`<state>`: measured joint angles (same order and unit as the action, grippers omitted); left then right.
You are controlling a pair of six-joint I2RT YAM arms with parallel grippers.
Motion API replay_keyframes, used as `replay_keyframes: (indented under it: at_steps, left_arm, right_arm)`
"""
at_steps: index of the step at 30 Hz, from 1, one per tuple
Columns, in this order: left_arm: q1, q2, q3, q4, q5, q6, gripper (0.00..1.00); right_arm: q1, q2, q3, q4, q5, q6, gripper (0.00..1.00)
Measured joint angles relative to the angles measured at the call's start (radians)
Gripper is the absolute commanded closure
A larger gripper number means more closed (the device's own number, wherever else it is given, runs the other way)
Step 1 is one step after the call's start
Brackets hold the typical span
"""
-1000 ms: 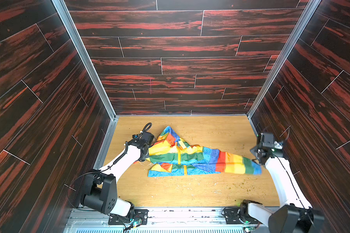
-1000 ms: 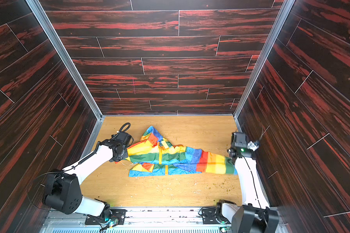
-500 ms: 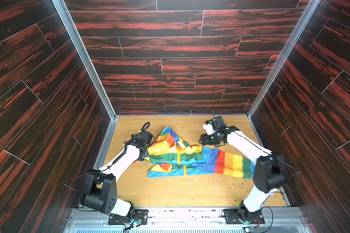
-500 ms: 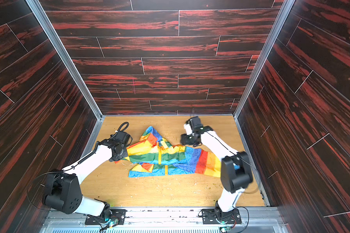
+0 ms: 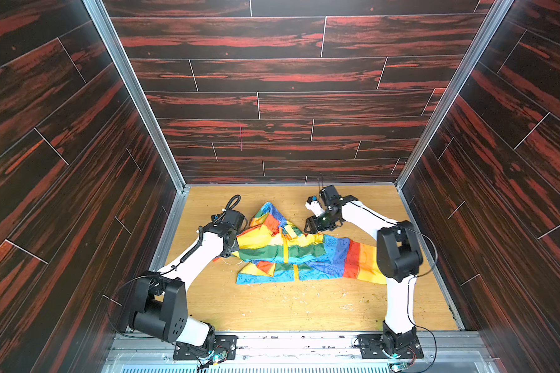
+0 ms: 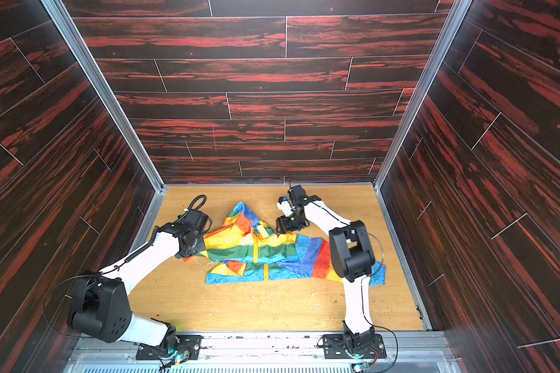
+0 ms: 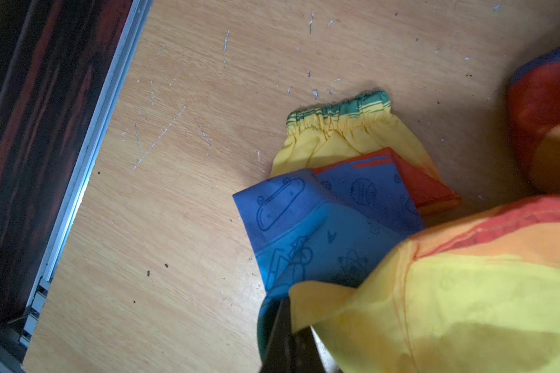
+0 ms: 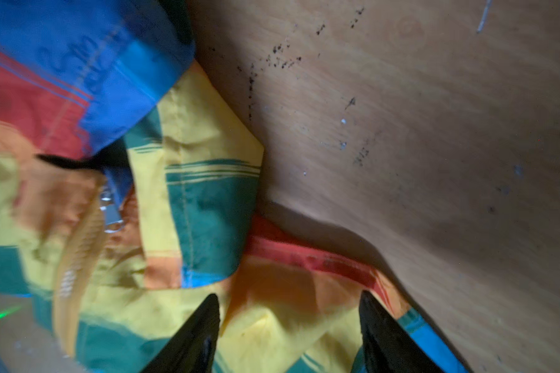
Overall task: Unzip the jacket
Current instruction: Flatten out the jacket at the center of the board.
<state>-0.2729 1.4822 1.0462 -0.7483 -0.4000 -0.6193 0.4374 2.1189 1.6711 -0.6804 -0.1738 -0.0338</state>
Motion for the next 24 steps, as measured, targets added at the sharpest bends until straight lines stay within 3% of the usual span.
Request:
replay_keyframes:
  at_steps: [9,17,24]
  left_arm:
    - [0.000,0.002,0.001,0.002,0.016,0.010,1.00]
    - [0.000,0.004,0.002,0.007,0.034,0.014,1.00]
    - [0.000,0.006,0.006,0.010,0.045,0.020,1.00]
  right_arm:
    - [0.019,0.089,0.085,-0.050,0.053,-0.056,0.35]
    - [0.018,0.109,0.096,-0.088,-0.007,-0.073,0.24]
    - [0.027,0.141,0.119,-0.106,0.062,-0.074,0.37]
